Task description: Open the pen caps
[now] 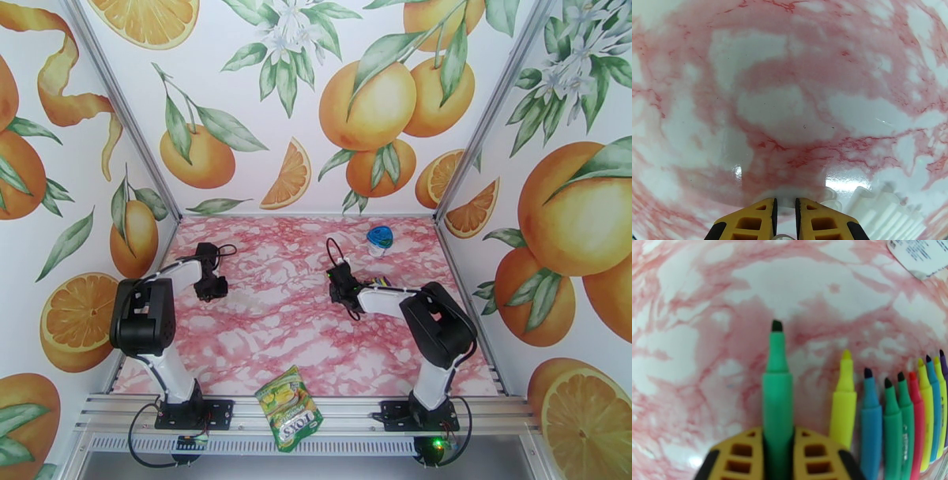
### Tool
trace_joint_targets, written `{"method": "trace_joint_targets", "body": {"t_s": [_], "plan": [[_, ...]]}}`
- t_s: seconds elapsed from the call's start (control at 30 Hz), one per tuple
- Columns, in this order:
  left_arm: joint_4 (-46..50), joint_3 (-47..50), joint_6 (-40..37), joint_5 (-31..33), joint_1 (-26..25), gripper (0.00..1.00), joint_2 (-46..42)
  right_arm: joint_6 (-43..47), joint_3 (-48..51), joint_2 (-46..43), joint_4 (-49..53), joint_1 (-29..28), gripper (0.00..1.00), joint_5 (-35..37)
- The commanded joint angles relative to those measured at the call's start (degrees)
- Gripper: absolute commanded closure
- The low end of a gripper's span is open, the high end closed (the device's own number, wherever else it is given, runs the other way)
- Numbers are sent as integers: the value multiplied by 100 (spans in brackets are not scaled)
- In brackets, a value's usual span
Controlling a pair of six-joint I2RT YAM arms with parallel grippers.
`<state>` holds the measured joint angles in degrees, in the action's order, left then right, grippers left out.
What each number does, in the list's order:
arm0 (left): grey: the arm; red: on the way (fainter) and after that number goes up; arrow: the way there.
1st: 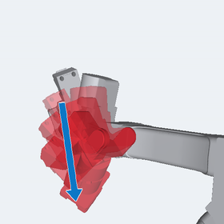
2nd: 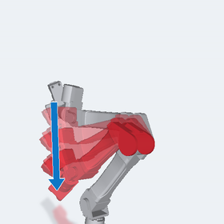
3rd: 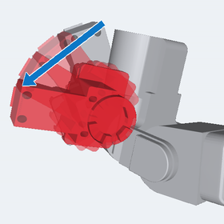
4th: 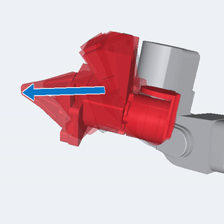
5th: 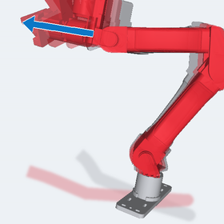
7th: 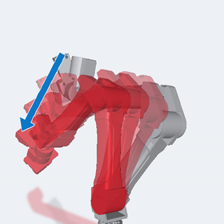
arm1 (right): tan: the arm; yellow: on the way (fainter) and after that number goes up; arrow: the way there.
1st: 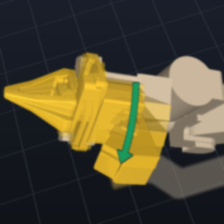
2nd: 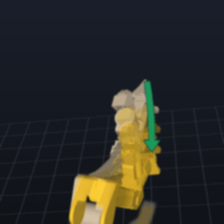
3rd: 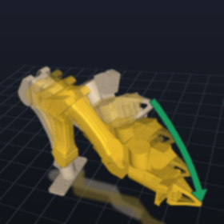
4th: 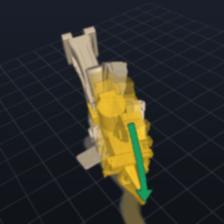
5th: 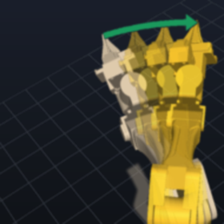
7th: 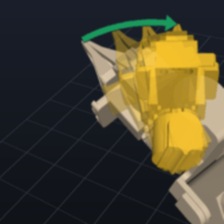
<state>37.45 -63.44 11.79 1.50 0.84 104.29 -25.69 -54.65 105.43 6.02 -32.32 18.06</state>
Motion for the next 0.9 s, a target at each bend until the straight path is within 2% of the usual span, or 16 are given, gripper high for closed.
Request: {"method": "trace_joint_targets", "body": {"t_s": [0.0,0.2,0.53,0.73,0.87], "plan": [[-63,69,-28,-72,22,78,78,-15,-120,143,123,39,83,99],[-35,90,-38,-72,26,71,67,-23,-124,145,171,44,78,144],[40,95,-44,-53,28,68,-110,-6,-45,6,223,50,70,193],[160,42,-42,34,28,67,-458,118,-22,-270,247,48,63,141],[-68,135,-73,-113,30,61,-910,456,178,-626,-155,45,56,-115]]}}
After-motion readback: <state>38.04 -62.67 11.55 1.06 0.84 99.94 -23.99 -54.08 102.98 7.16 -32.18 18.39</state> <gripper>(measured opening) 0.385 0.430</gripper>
